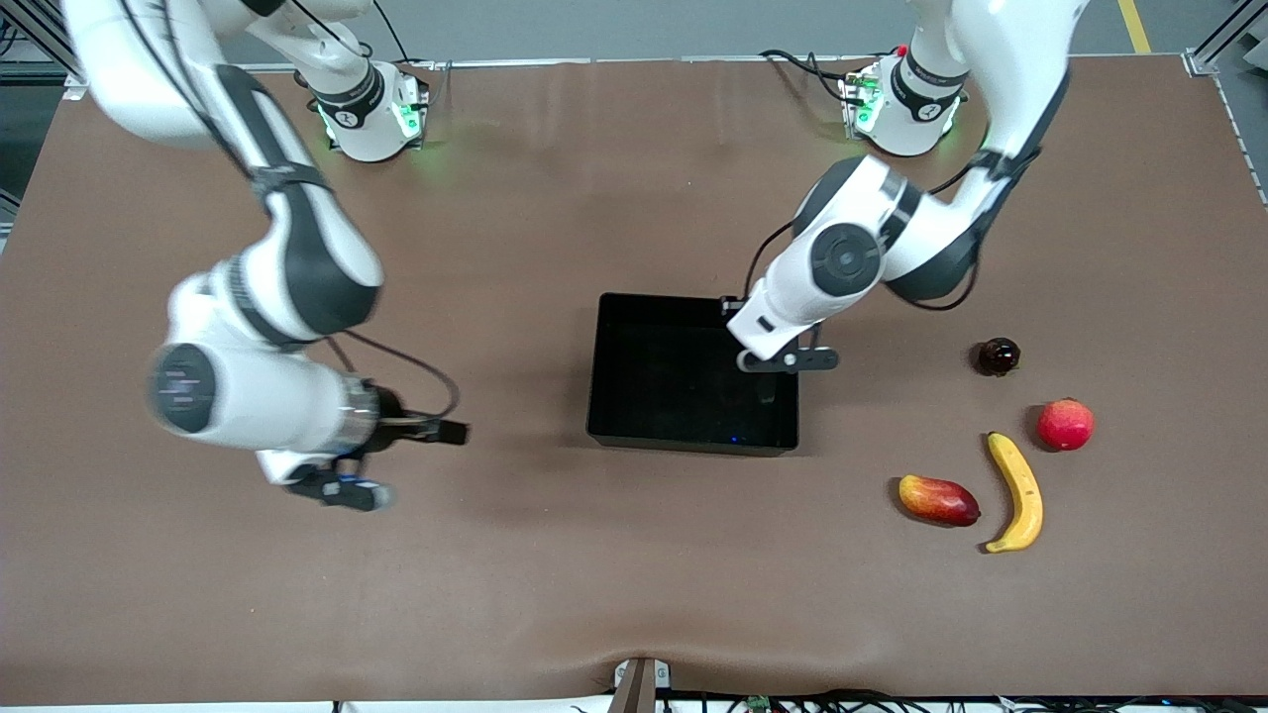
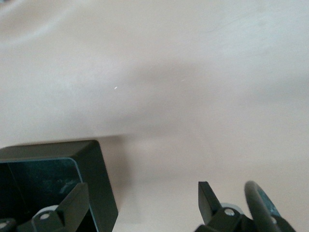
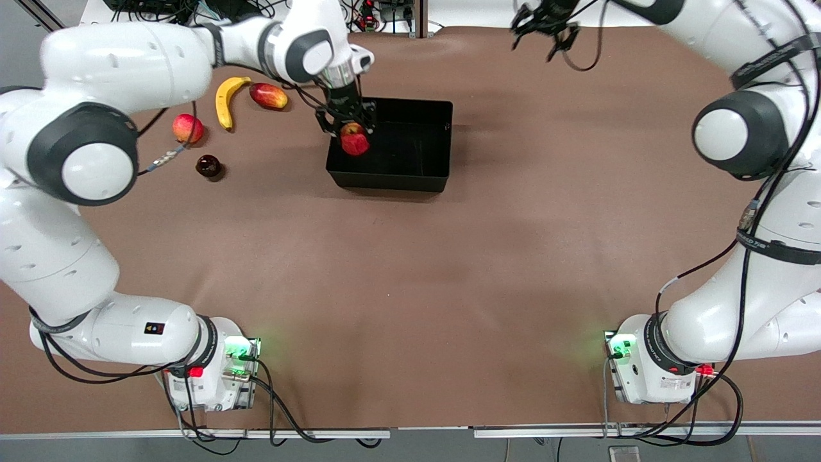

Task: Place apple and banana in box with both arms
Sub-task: 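Lower the apple into the box with the left gripper while the right gripper withdraws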

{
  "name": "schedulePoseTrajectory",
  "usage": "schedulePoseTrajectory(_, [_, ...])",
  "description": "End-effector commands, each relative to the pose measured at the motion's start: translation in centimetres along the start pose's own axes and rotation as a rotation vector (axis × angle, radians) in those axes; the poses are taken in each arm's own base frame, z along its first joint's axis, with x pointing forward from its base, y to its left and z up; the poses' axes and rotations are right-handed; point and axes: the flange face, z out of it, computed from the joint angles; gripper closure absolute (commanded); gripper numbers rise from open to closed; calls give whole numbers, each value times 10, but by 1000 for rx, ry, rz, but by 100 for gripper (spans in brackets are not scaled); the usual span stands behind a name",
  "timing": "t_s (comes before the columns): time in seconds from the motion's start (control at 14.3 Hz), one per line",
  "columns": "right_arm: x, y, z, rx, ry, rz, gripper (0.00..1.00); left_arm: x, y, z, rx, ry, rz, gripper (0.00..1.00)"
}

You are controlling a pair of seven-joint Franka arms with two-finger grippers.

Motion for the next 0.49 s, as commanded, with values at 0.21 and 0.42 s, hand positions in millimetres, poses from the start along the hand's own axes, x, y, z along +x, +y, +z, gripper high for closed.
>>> schedulePoseTrajectory(0.21, [-4, 95, -100, -30, 26, 0, 0, 19, 11, 59, 6, 15, -50, 100])
schedulePoseTrajectory(0.42, [-9, 147, -133, -69, 65, 37, 0, 19, 11, 85, 37, -3, -73, 100])
